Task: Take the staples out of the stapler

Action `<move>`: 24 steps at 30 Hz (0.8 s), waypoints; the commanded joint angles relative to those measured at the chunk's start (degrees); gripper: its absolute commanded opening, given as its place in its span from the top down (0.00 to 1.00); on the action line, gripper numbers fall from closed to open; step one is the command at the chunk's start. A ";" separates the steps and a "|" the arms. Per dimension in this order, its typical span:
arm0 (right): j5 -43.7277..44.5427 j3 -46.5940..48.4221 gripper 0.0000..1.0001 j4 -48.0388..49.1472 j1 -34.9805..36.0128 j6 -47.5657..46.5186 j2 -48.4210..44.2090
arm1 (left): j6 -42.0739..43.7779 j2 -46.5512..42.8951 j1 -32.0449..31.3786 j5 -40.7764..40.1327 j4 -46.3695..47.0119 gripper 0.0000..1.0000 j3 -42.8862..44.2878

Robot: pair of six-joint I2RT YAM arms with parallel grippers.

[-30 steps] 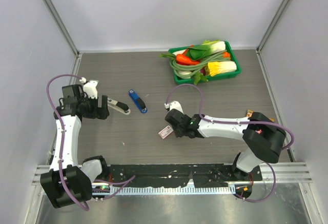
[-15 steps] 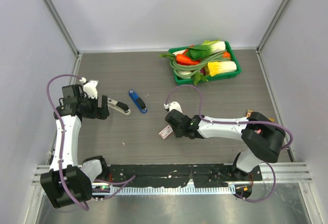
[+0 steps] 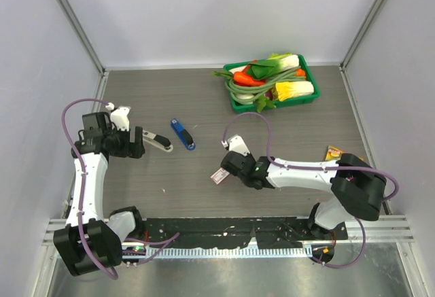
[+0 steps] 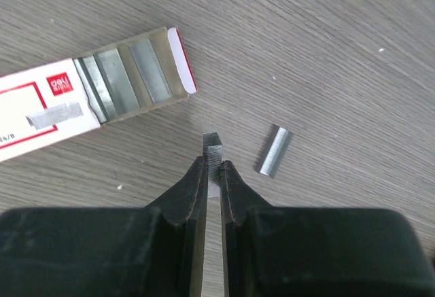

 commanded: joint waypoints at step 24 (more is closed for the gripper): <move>16.90 6.73 0.89 5.68 9.67 -5.41 13.07 | 1.67 -1.74 0.37 0.05 -0.42 0.11 -0.38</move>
